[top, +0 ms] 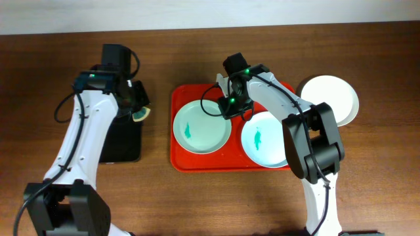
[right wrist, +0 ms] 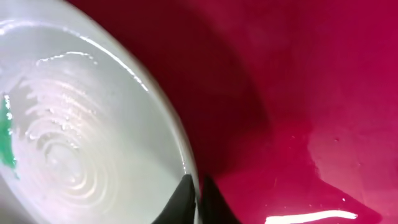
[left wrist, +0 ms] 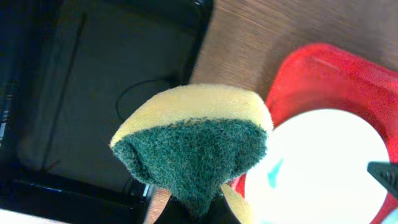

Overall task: Clean dirty plates on tray and stack at the side
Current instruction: 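Move the sponge in the left gripper over the held back plate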

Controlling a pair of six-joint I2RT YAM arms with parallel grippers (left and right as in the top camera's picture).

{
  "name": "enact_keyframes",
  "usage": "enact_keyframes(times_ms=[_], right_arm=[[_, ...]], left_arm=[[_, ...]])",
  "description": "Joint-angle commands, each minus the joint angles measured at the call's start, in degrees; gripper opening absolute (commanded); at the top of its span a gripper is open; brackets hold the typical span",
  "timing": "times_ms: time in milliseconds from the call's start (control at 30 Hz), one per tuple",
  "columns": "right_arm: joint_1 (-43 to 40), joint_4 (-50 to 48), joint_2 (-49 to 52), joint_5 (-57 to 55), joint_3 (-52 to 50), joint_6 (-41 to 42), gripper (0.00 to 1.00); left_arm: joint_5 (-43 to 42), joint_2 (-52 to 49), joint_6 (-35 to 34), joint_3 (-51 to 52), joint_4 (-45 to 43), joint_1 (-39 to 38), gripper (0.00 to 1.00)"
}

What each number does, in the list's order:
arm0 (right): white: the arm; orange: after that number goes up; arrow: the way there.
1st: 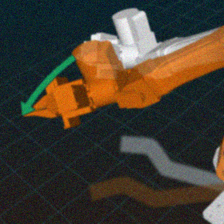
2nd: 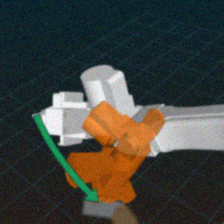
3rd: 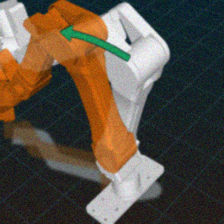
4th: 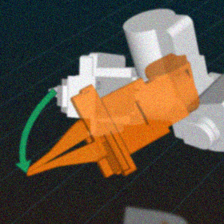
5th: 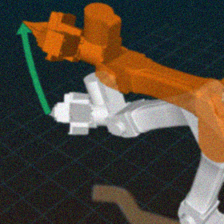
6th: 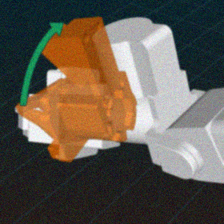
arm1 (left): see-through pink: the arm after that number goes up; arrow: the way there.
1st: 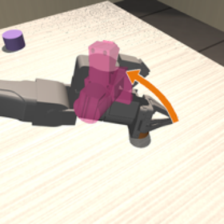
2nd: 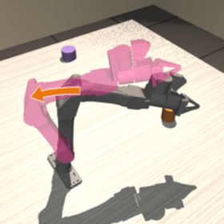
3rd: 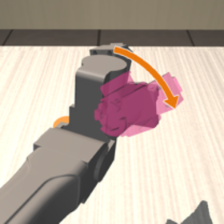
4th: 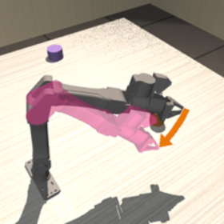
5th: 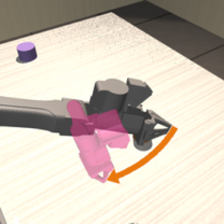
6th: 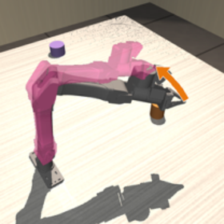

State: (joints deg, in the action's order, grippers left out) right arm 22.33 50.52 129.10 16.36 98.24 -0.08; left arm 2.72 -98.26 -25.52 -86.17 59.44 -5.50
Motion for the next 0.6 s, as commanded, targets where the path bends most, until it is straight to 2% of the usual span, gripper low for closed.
enact_keyframes(times_ms=[0, 167, 267, 400, 567], right_arm=[[0.52, -0.22, 0.02, -0.59, -0.44, 0.81, 0.04], [0.55, 0.85, 0.02, -0.57, -0.44, 7.82, 0.04], [0.52, 2.47, 0.02, -0.57, -0.44, 10.1, 0.04], [0.55, 3.32, 0.02, -0.35, -0.44, 10.05, 0.04], [0.52, 3.28, 0.02, -0.39, -0.44, 10.05, 0.04]], left_arm=[[-3.32, 0.46, 1.14, 2.62, -0.81, -2.99, 0.0], [-5.6, 0.46, 1.05, 7.04, -5.66, -8.28, 0.0], [-5.55, 0.46, -2.14, 9.2, -9.27, -11.69, 0.0], [-5.55, 0.44, -3.63, 13.68, -17.94, -15.21, 0.0], [-6.03, -1.33, -9.94, 17.92, -25.18, -17.0, 0.0]])
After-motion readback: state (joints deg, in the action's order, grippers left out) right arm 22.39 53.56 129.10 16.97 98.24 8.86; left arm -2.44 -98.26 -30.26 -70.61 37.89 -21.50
